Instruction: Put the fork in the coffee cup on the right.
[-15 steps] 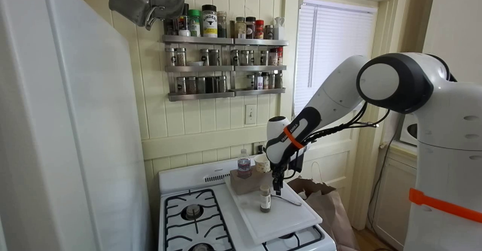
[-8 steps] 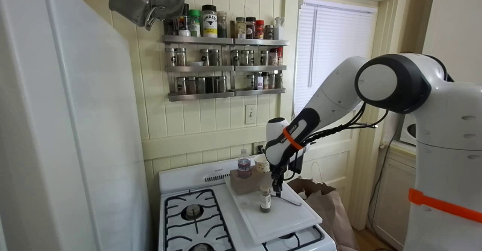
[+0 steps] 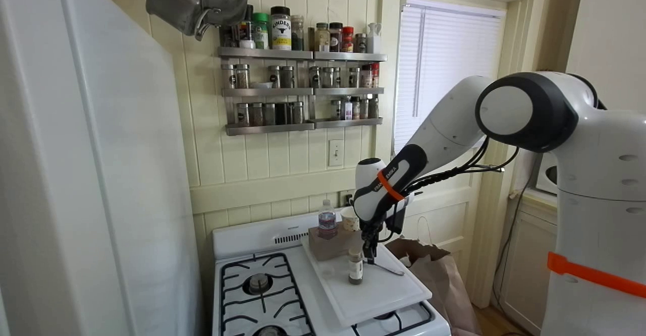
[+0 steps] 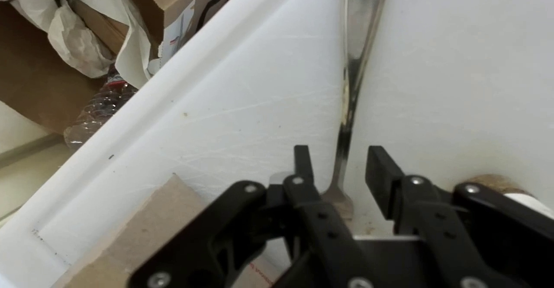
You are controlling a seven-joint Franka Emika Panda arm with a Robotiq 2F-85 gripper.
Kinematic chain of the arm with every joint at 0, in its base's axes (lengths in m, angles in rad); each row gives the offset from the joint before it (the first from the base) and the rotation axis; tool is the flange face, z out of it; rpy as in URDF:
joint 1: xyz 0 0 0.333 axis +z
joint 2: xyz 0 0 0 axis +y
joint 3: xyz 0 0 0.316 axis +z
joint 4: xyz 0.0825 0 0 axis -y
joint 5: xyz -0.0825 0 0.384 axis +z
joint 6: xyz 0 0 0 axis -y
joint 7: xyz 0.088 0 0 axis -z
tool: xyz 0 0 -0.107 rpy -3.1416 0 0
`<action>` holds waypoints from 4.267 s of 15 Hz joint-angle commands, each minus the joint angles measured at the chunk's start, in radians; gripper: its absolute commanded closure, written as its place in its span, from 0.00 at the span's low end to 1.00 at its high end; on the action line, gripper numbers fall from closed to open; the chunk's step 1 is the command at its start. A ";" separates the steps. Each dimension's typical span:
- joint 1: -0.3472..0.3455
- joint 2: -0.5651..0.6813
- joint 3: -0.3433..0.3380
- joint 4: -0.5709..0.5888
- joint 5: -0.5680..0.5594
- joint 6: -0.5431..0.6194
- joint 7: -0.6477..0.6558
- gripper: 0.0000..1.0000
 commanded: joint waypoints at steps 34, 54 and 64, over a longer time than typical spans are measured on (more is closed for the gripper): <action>0.232 -0.440 -0.156 -0.303 0.420 0.712 -0.158 0.98; 1.242 -0.365 -1.264 -0.114 0.385 0.896 -0.093 0.98; 1.432 -0.399 -1.422 -0.093 0.378 0.957 -0.099 0.98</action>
